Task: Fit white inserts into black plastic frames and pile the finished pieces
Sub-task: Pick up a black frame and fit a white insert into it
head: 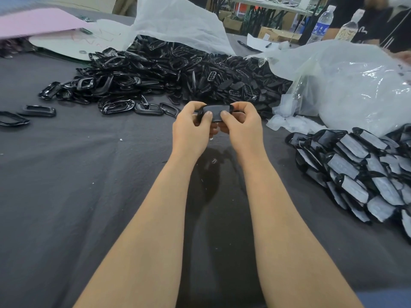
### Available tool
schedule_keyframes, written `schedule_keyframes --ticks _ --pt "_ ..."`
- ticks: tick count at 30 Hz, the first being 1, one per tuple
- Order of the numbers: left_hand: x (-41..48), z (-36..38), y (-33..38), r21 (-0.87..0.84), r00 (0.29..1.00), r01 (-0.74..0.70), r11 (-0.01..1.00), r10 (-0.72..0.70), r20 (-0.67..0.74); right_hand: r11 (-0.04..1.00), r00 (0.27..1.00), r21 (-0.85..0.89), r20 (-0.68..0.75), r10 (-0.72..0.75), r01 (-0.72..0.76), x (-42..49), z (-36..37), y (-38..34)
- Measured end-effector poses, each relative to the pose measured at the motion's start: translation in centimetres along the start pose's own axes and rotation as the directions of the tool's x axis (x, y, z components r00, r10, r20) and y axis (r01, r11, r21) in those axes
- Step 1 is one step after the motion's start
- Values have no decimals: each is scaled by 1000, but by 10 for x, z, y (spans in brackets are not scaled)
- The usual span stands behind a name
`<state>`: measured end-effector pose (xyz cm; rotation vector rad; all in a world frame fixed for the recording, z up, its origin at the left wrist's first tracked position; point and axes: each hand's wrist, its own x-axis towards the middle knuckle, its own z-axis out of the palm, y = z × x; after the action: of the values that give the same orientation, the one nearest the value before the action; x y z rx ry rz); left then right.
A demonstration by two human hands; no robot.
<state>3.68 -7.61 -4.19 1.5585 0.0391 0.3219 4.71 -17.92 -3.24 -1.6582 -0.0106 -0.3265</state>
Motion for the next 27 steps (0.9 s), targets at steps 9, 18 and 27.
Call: schedule_keyframes --ticks 9,18,27 --pt "-1 0 0 -21 1000 15 1000 -15 7 994 998 91 -9 55 -54 1 0 0" --pt "2 -1 -3 -61 999 46 997 -46 -5 998 999 -56 40 9 -6 2 0 5" --pt "0 0 -2 -22 999 29 999 -29 -14 991 999 -125 7 -53 53 0 4 6"
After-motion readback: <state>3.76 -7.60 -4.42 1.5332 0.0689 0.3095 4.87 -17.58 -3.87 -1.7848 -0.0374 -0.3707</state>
